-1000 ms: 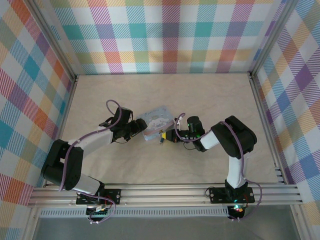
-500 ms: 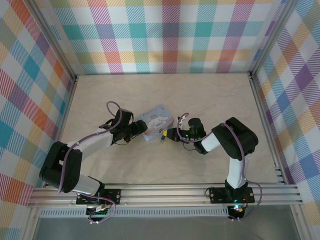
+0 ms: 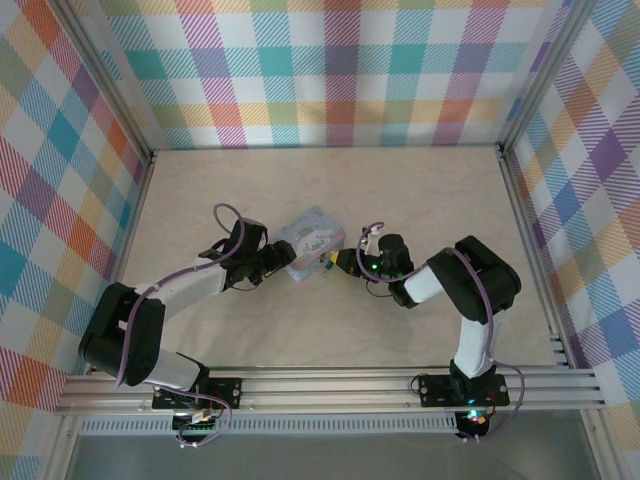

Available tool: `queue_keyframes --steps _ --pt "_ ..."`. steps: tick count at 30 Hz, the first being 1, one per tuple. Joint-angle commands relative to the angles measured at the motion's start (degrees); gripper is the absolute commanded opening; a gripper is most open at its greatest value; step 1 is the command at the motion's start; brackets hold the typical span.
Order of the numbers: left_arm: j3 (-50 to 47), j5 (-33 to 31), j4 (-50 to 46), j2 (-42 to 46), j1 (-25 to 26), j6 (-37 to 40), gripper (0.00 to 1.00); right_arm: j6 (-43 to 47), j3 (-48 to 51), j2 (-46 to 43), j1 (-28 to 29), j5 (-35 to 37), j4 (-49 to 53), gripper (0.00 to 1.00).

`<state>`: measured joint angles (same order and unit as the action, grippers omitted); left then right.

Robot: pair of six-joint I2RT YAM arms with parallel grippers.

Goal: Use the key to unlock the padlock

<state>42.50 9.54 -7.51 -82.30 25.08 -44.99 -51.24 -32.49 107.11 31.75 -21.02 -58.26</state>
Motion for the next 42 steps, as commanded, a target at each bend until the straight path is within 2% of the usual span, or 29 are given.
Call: queue_keyframes --steps 1,13,22,28,33,42 --pt "-1.34 -0.29 -4.31 -0.54 0.49 -0.12 0.77 1.21 0.55 -2.52 -0.02 2.76 -1.12 0.00" --pt "0.11 0.16 -5.59 -1.52 -3.40 2.78 0.79 9.11 3.07 -15.85 -0.46 2.69 16.67 0.00" --pt "4.01 1.49 -6.53 -2.62 -6.05 6.76 0.80 17.05 1.60 -33.05 1.98 5.92 48.55 0.00" --pt "5.48 2.63 -4.99 0.32 -6.45 7.15 0.88 17.77 0.91 -38.82 5.17 7.02 64.03 0.00" --pt "5.74 2.23 -5.88 4.56 -6.45 7.33 0.90 16.20 2.21 -39.14 8.70 7.40 67.69 0.00" --pt "4.86 -0.25 -10.41 13.35 -6.45 8.76 0.95 15.41 2.37 -30.76 11.06 6.93 61.36 0.00"
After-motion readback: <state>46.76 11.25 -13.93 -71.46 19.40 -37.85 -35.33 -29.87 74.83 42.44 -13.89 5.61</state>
